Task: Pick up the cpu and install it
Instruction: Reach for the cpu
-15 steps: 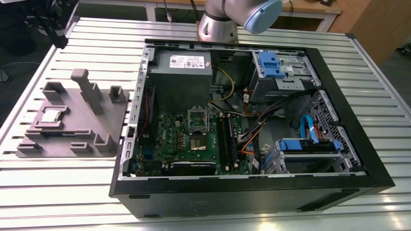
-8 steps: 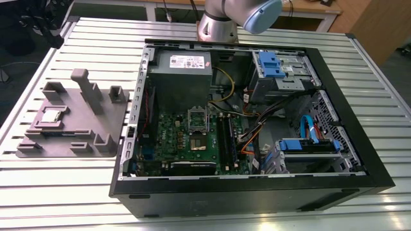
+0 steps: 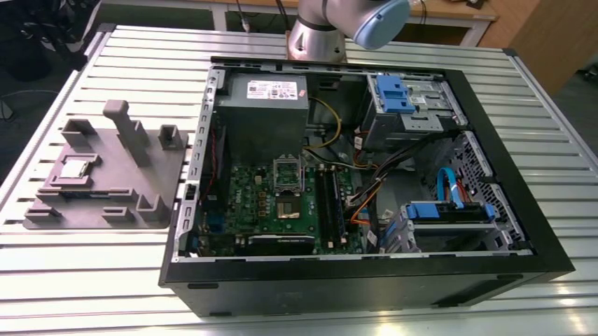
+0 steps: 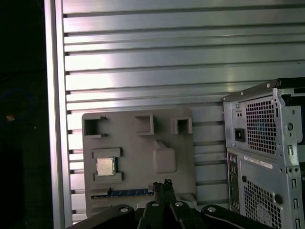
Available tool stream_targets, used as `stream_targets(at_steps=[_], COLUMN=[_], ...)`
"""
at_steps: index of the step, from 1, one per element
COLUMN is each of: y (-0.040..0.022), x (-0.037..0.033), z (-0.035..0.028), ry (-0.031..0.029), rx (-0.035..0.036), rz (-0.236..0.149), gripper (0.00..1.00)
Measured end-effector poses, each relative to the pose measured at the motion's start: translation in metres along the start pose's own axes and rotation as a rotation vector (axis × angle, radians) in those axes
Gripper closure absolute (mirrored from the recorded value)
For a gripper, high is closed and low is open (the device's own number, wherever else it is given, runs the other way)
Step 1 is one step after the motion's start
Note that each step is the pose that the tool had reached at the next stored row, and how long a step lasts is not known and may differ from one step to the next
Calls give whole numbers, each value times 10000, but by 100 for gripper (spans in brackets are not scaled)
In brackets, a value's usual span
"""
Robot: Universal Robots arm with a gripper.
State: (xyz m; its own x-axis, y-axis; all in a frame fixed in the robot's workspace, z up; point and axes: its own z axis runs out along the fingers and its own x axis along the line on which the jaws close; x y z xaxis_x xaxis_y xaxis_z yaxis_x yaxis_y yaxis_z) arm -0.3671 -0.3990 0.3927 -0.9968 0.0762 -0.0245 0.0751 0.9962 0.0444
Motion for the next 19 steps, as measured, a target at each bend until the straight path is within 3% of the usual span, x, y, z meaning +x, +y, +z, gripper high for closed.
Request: stream_targets(at_steps=[19], y=[-13], x=[177], z=[-3], ry=[0], rx=[0], rz=[0], gripper=[90])
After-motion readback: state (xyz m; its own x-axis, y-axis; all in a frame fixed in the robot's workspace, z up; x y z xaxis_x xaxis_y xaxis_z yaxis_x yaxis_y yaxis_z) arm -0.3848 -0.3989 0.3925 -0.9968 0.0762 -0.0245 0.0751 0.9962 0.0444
